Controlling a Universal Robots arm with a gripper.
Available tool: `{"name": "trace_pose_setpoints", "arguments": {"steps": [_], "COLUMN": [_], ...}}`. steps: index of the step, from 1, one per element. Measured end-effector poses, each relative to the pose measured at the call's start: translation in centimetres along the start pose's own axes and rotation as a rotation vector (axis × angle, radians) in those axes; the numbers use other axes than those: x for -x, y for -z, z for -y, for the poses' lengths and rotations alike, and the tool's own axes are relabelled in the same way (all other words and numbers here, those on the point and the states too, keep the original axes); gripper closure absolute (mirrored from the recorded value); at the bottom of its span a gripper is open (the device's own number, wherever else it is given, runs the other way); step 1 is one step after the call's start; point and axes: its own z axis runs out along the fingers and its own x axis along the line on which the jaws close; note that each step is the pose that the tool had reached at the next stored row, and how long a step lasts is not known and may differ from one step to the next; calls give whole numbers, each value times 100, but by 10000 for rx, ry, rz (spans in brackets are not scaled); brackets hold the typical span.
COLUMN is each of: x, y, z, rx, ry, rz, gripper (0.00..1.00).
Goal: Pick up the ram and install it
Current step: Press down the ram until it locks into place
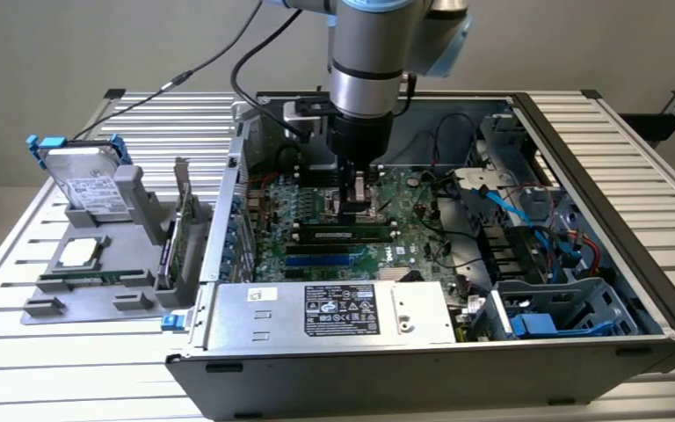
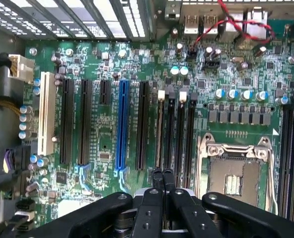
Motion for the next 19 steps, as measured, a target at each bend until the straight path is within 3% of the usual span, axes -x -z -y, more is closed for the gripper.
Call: {"name": "trace_pose_setpoints", "arguments": {"steps": [5,19], "x": [5,17], "y": [-6,-108], "z": [-89,-128], "rx": [-27,-137], "ry": [-2,-15], "rz": [1,-45], "gripper": [90,90]}}
